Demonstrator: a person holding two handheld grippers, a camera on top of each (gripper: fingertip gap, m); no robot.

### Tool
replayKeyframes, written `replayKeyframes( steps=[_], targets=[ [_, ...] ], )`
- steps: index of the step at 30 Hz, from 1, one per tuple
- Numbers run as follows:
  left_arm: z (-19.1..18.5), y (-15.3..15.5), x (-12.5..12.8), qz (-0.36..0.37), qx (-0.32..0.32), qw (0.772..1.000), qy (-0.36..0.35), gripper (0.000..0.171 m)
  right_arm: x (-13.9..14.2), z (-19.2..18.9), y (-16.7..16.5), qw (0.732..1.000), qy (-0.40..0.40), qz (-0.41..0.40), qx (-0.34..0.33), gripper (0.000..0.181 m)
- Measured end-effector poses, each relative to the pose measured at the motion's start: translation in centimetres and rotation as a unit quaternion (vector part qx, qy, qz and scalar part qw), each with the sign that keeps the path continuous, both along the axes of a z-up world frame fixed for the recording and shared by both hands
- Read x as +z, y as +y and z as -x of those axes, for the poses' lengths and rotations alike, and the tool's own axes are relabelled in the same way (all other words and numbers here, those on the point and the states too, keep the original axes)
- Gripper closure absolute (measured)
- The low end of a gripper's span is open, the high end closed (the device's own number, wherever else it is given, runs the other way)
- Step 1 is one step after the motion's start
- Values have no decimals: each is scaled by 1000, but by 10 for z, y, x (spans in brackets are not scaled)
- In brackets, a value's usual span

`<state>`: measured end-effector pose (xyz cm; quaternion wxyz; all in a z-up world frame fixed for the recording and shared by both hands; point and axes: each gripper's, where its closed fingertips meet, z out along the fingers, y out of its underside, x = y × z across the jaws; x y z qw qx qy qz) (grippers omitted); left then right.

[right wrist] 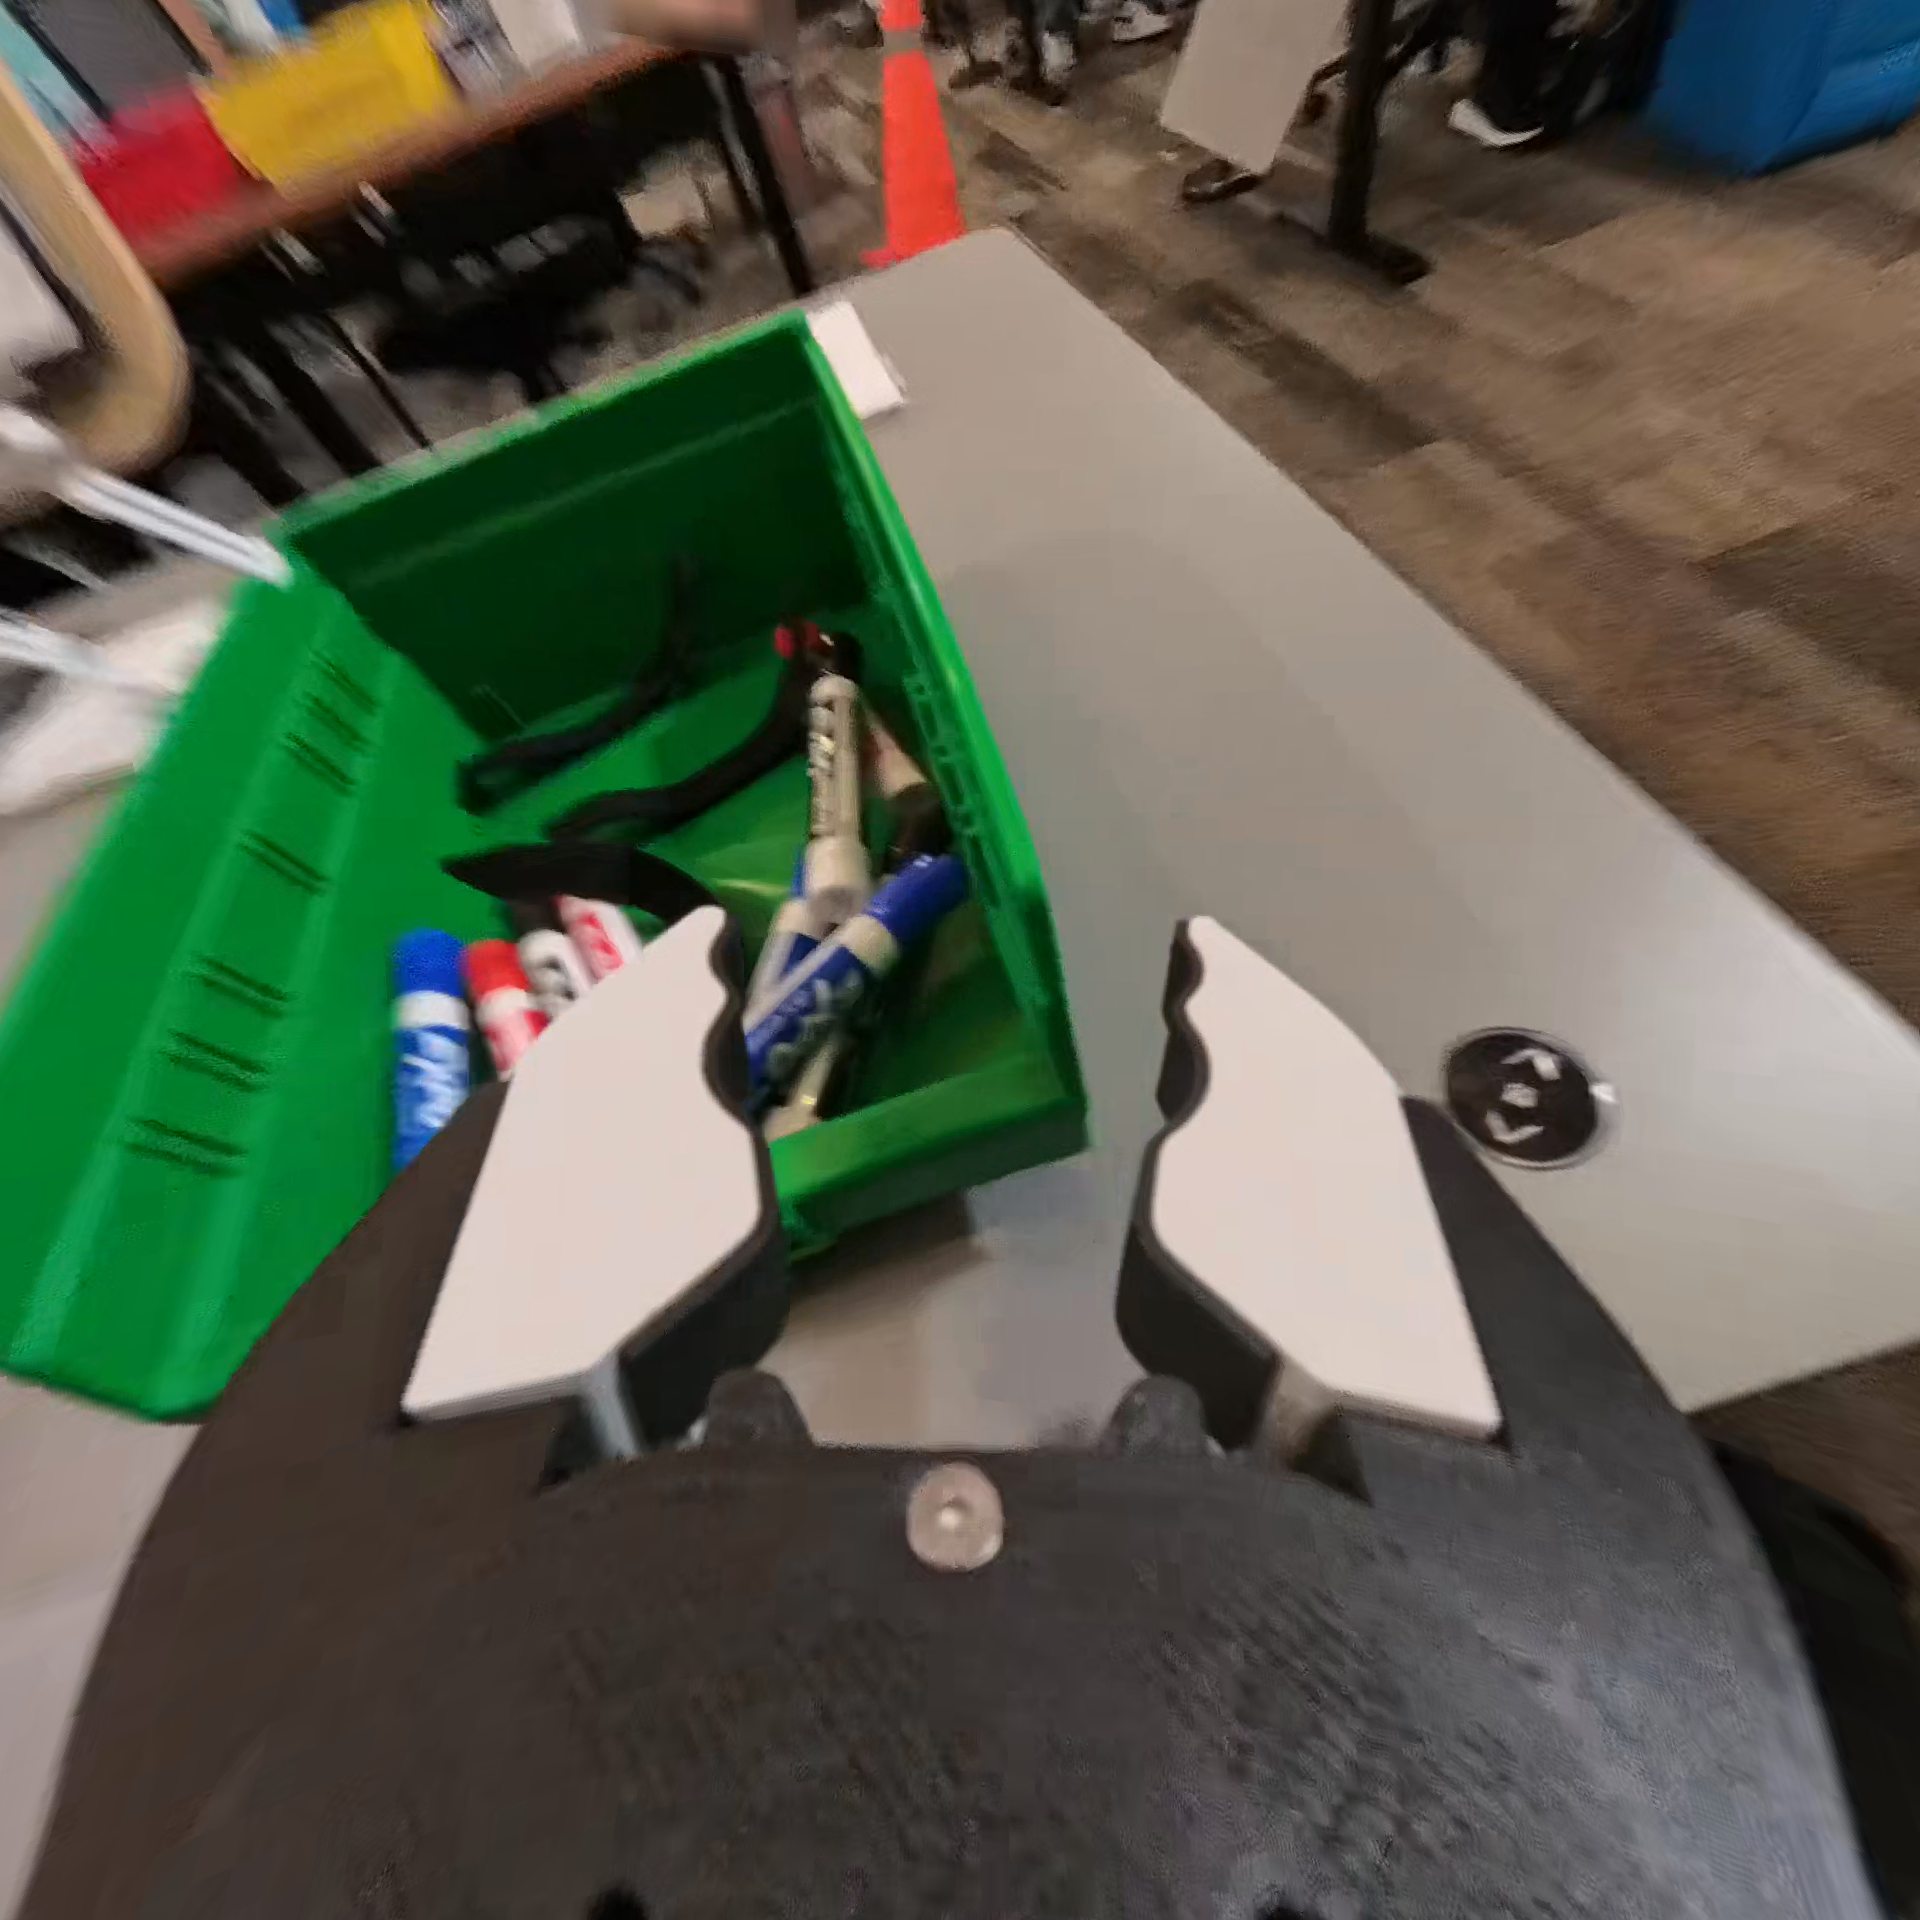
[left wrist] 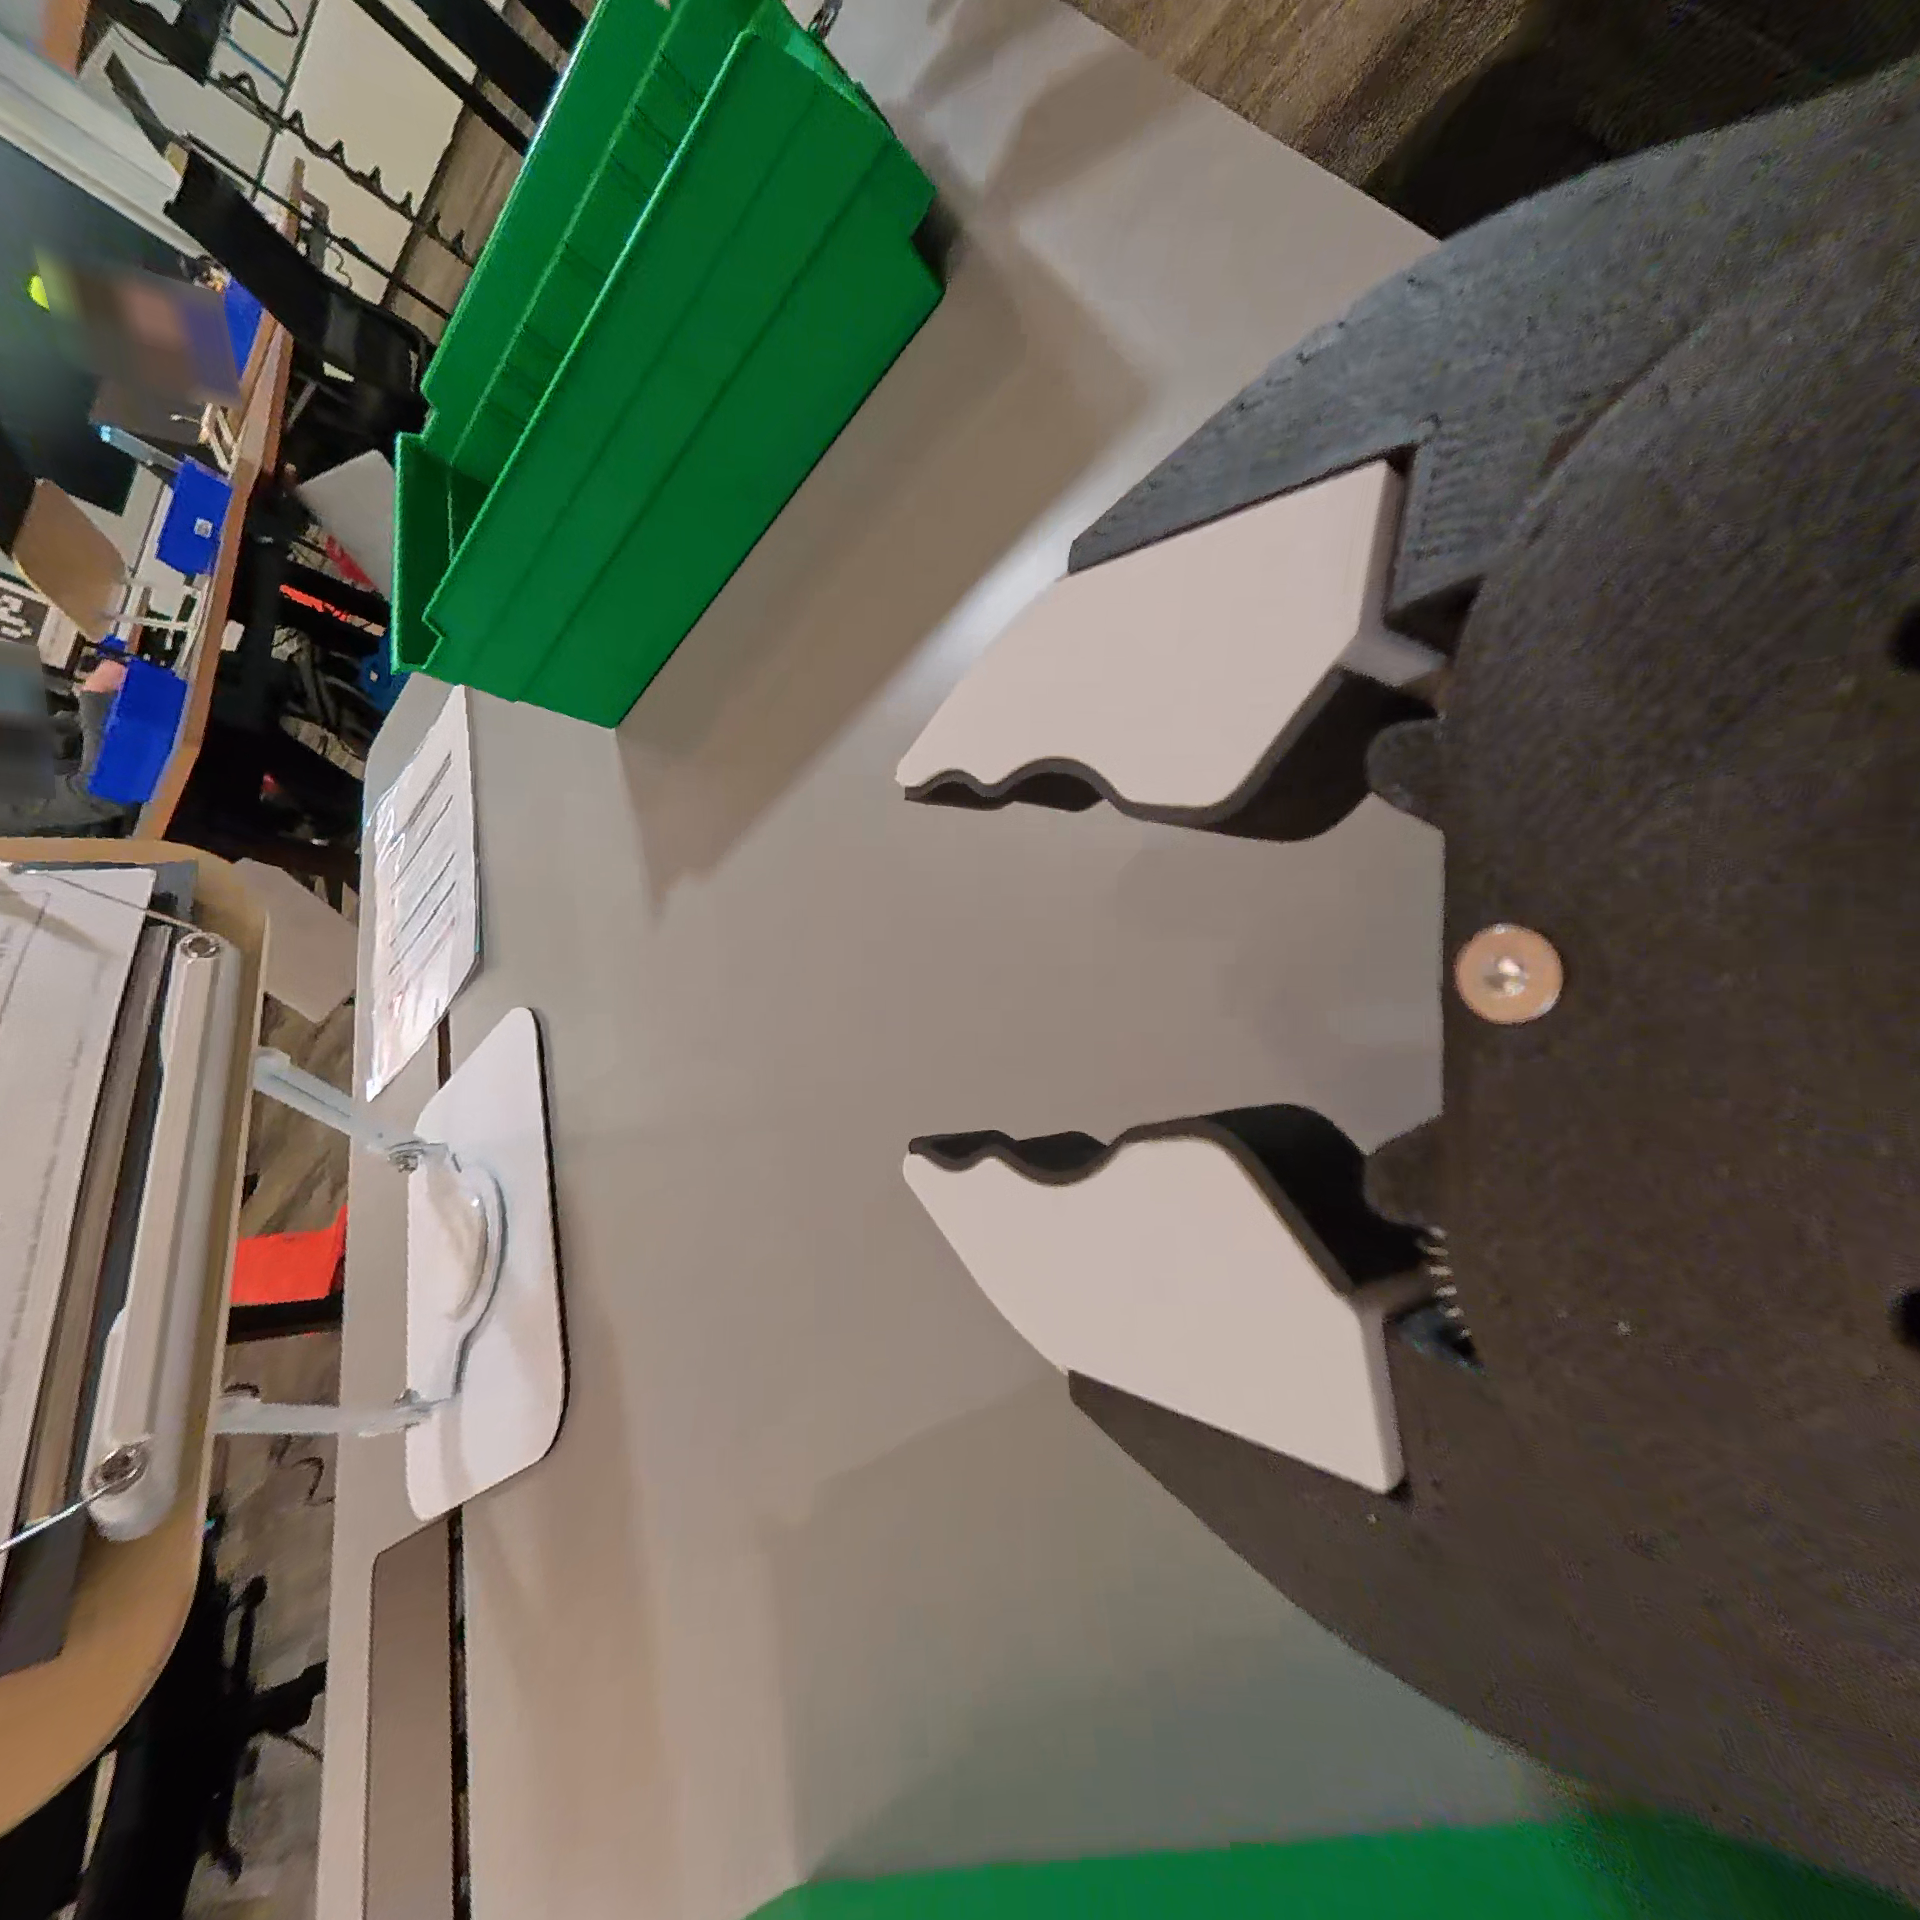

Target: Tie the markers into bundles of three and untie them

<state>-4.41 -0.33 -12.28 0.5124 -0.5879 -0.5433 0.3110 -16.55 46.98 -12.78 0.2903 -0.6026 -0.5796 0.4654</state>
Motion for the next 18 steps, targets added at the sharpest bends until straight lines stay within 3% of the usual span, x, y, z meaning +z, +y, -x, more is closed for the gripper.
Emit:
replayKeyframes(
  steps=[2,7,13,18],
  targets=[
    [0,2,0,-2,-4,1000,-1,112,-12,2,0,999,-15,-46,4,103],
    [-5,-3,1,6,2,1000,4,113,-20,2,-2,999,-26,-18,17,111],
    [-28,-15,0,-13,6,1000,-7,114,1,21,11,1000,-8,-26,-14,110],
    [-51,-33,2,-11,37,999,0,118,-4,41,9,998,-31,-58,-21,111]
  ],
)
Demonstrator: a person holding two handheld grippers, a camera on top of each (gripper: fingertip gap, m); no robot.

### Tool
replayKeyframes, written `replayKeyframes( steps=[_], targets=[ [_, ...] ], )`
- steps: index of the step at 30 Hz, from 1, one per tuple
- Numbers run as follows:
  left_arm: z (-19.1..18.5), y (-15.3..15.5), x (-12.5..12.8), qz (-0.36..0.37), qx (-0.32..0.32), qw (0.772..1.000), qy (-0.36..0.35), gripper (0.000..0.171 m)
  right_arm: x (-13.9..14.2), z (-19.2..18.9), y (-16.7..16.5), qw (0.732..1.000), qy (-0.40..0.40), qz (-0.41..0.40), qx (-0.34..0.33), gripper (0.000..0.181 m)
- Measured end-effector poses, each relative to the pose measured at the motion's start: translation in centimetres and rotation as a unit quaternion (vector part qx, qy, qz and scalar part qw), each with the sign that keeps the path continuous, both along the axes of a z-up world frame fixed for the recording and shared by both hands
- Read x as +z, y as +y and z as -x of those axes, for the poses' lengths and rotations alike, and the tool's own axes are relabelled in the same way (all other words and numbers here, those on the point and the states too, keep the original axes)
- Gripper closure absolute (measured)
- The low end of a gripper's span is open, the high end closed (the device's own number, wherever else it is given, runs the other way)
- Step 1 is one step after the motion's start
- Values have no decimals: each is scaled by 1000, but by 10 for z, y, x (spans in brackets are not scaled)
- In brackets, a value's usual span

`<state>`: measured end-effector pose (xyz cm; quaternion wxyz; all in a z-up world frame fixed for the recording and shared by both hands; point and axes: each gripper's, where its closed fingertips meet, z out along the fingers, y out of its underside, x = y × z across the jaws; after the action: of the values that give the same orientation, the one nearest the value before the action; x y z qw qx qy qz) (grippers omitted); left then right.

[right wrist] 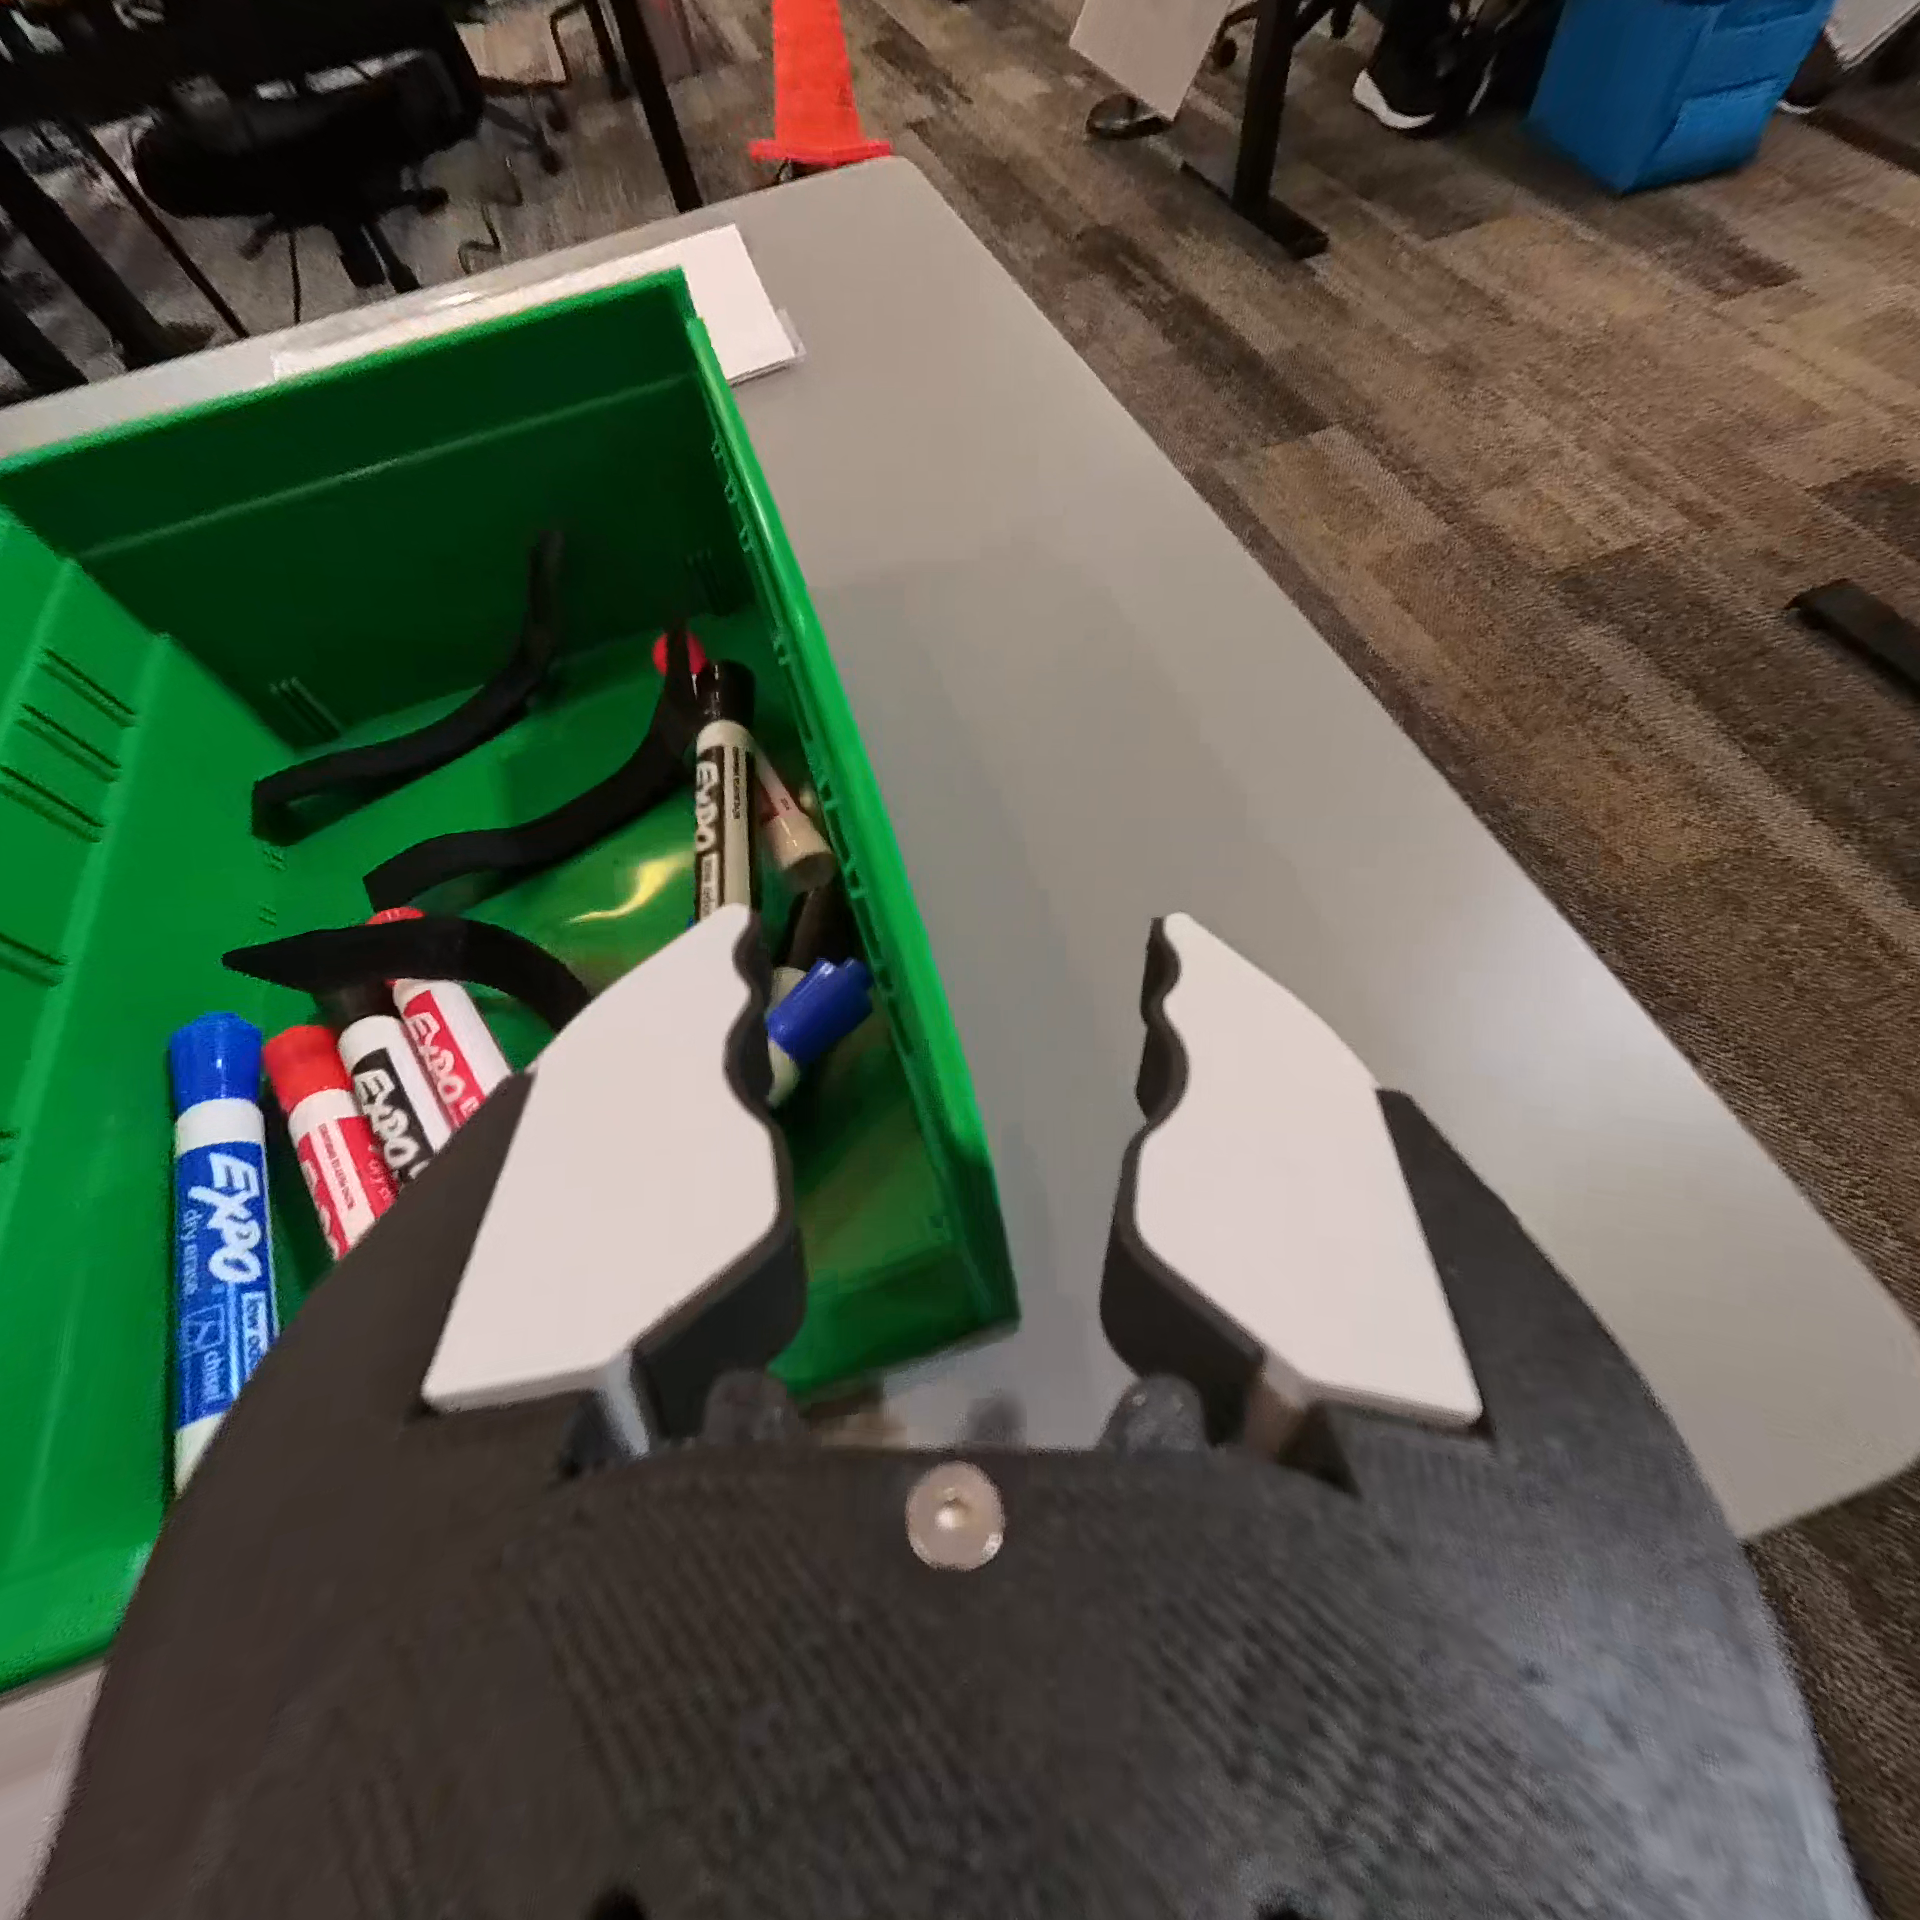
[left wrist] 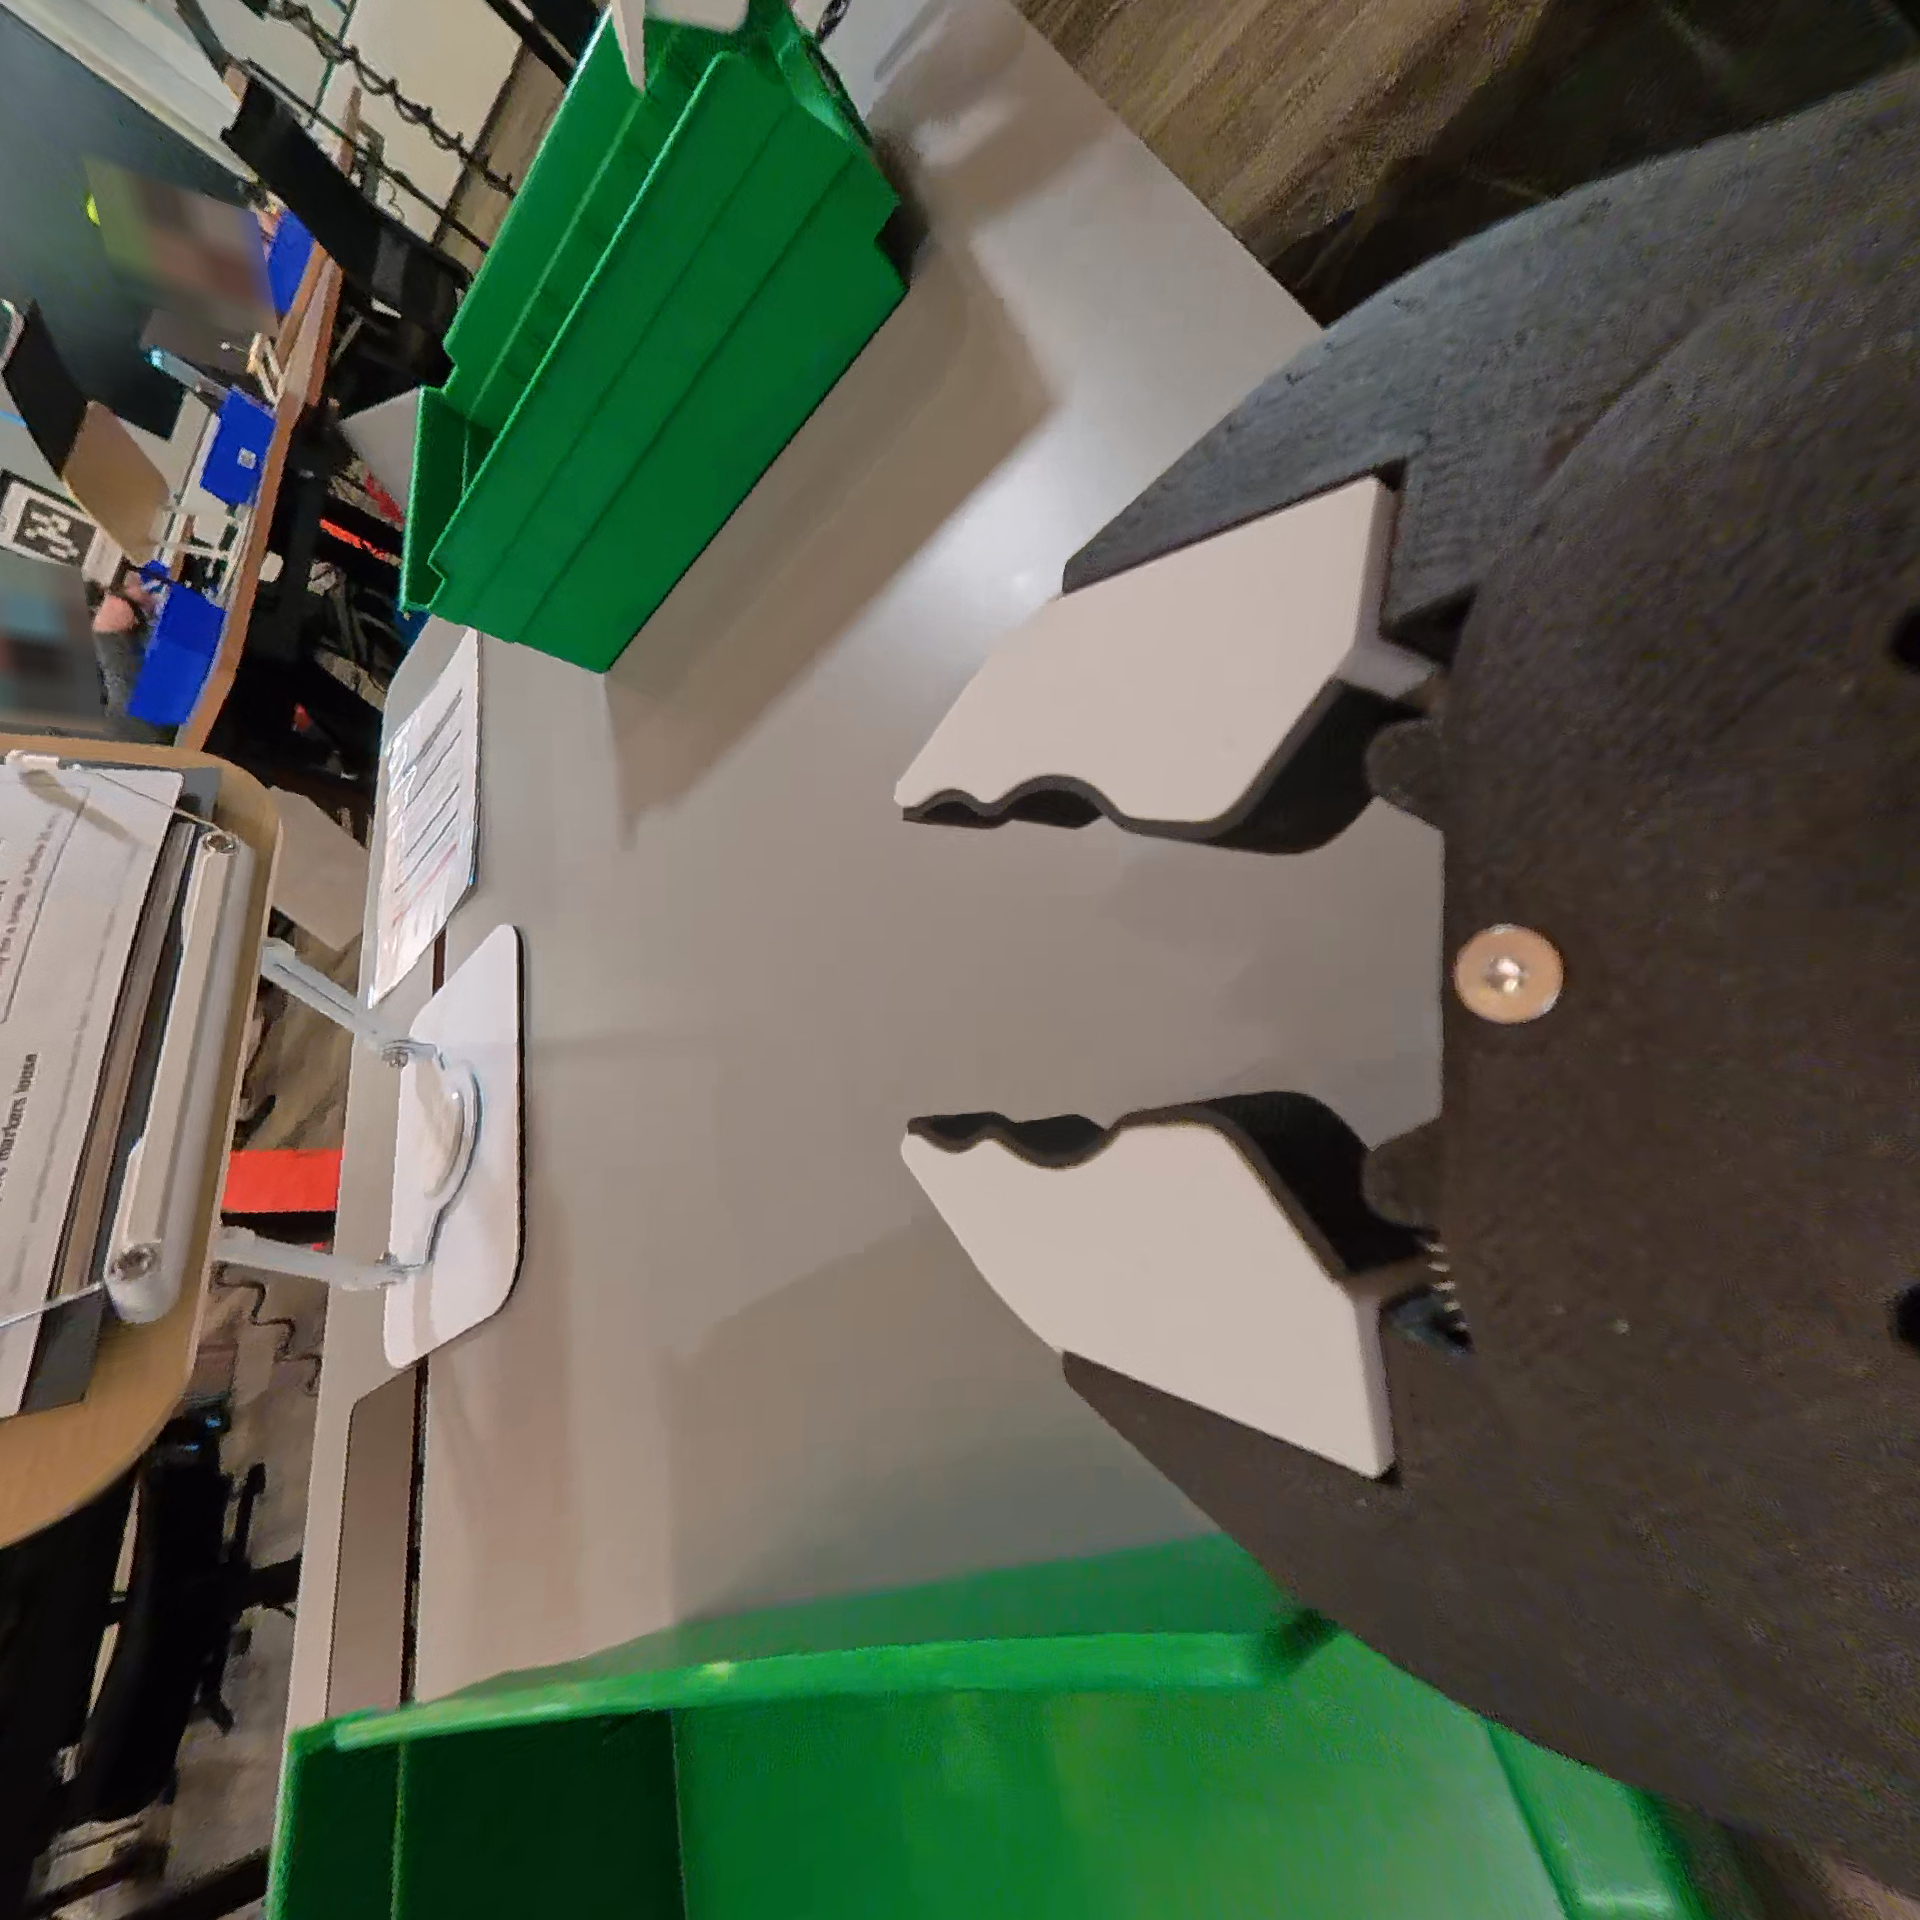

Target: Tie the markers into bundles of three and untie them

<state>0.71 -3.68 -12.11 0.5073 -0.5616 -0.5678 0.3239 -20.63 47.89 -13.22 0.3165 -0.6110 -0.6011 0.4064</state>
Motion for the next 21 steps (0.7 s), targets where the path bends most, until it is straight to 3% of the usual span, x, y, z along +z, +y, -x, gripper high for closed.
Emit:
replayKeyframes(
  steps=[5,15,21],
  targets=[
    [-10,-3,-5,-3,4,1000,-12,118,-10,13,-14,999,-30,-30,9,112],
    [-12,3,-8,19,-1,1000,-15,118,-13,15,-9,998,-41,-46,-8,116],
    [-9,7,-12,62,1,998,-26,118,-22,11,-3,997,-56,-54,-8,130]
  ],
)
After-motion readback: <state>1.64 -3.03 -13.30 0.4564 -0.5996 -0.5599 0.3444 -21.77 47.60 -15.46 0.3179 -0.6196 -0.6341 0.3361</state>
